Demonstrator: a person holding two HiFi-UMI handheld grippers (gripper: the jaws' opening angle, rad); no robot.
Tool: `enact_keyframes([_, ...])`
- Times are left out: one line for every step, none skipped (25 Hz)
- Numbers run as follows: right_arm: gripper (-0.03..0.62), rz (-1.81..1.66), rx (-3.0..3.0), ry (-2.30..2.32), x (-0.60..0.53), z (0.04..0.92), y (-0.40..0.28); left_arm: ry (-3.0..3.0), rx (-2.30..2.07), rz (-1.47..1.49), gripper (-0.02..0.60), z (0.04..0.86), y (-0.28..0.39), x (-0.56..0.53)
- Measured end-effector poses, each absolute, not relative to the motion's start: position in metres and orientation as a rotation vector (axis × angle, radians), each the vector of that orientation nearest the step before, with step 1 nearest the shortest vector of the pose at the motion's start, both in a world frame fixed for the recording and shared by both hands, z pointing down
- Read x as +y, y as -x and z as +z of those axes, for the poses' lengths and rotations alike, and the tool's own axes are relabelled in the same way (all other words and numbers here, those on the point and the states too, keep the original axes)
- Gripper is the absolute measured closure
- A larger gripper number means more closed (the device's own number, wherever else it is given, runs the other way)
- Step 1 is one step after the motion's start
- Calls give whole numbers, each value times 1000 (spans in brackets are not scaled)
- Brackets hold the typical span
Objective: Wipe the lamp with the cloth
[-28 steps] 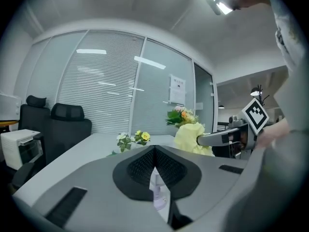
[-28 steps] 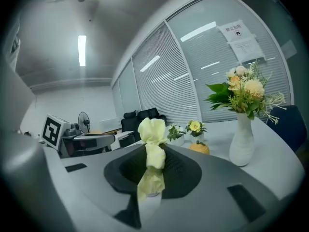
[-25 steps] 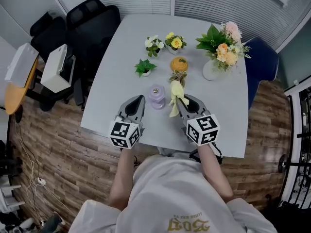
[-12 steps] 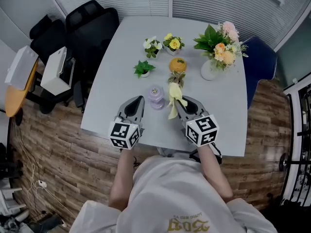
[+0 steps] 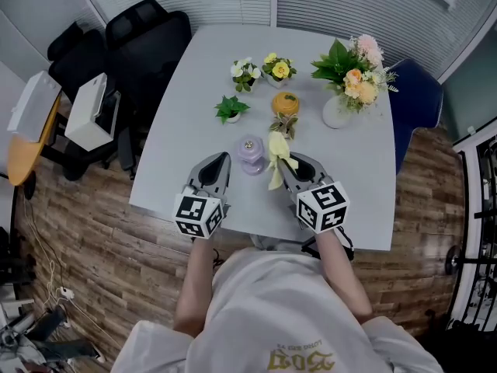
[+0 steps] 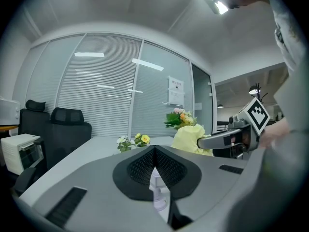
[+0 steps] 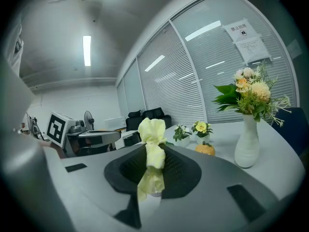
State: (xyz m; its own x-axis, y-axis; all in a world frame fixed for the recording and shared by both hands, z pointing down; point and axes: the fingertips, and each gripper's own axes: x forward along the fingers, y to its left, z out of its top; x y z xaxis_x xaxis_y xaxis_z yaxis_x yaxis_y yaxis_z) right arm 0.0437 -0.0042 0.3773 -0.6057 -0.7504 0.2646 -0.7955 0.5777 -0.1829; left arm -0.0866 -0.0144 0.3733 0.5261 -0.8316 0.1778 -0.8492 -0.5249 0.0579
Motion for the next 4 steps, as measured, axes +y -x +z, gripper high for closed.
enact_keyframes([522,427,-2647,-1307,-5,378,-43,-2622,-1454,194,580,373,87,-15])
enact_keyframes([522,428,-2647,-1305,-5,378,-43,-2622,-1455,195,580,373,88,-15])
enact_keyframes([522,429,-2647,-1304,-5,378,-42,-2620,-1457,195,580,374,88,-15])
enact_keyframes([522,429,-2648,-1303,-5,378,-42,-2619,-1458,195,580,374,89,-15])
